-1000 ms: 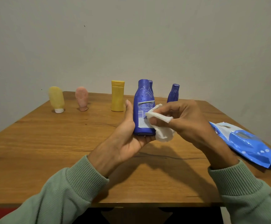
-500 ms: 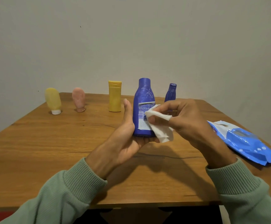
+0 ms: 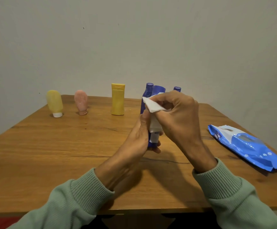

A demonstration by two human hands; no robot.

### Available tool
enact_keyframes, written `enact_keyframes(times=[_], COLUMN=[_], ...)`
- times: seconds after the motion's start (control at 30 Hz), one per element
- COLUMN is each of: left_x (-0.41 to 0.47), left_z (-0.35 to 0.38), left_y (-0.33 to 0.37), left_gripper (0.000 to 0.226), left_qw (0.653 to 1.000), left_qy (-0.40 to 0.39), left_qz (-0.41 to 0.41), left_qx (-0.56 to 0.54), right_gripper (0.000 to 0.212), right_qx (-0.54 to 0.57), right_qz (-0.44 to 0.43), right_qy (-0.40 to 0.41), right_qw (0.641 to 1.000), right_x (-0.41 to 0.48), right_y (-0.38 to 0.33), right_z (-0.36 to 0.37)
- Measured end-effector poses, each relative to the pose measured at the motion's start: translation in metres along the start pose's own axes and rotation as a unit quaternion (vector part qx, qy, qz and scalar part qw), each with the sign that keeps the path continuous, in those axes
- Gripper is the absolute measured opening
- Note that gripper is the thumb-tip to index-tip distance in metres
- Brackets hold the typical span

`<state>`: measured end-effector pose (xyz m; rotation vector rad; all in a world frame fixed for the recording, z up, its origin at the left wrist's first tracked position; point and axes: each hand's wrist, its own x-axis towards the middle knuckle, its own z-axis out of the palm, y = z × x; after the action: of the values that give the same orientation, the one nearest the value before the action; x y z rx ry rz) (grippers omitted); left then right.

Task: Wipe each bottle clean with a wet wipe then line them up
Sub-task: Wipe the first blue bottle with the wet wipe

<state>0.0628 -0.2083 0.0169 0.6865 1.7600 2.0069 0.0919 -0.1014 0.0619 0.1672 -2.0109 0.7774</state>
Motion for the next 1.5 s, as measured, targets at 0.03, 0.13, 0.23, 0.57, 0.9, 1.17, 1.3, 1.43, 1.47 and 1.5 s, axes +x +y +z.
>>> enact_keyframes(times=[0.03, 0.13, 0.23, 0.57, 0.9, 1.17, 1.3, 1.43, 1.47, 1.5], left_x=[-0.001, -0.003, -0.003, 0.000, -0.002, -0.003, -0.004, -0.005, -0.005, -0.005], left_z=[0.000, 0.000, -0.001, 0.001, 0.000, -0.001, -0.001, 0.000, 0.001, 0.001], left_y=[0.000, 0.000, 0.001, 0.002, 0.006, 0.008, 0.010, 0.011, 0.010, 0.010], left_gripper=[0.078, 0.062, 0.058, 0.076, 0.073, 0.064, 0.064, 0.063, 0.063, 0.063], left_qw=[1.000, 1.000, 0.999, 0.996, 0.986, 0.978, 0.967, 0.956, 0.955, 0.955], left_qy=[-0.001, -0.002, -0.003, 0.003, -0.041, -0.064, -0.084, -0.101, -0.103, -0.105], left_qz=[0.004, 0.014, 0.015, -0.032, -0.051, -0.057, -0.056, -0.058, -0.060, -0.061], left_qx=[0.012, 0.025, 0.028, -0.085, -0.152, -0.189, -0.235, -0.268, -0.271, -0.271], right_gripper=[0.024, 0.023, 0.022, 0.020, 0.024, 0.019, 0.014, 0.018, 0.018, 0.018], right_qx=[-0.006, -0.009, -0.007, 0.073, 0.088, 0.158, 0.211, 0.244, 0.243, 0.241], right_qz=[-0.001, -0.001, -0.001, 0.027, 0.011, 0.055, 0.098, 0.144, 0.142, 0.137], right_qy=[0.015, 0.039, 0.031, -0.080, -0.101, -0.114, -0.061, -0.142, -0.152, -0.158], right_qw=[1.000, 0.999, 1.000, 0.994, 0.991, 0.979, 0.971, 0.948, 0.947, 0.948], right_x=[0.003, 0.008, 0.009, 0.006, 0.010, 0.011, 0.012, 0.009, 0.009, 0.010], right_y=[0.001, 0.002, 0.004, 0.011, 0.017, 0.020, 0.024, 0.030, 0.030, 0.031], right_z=[0.001, 0.000, -0.002, -0.019, -0.027, -0.034, -0.036, -0.042, -0.044, -0.045])
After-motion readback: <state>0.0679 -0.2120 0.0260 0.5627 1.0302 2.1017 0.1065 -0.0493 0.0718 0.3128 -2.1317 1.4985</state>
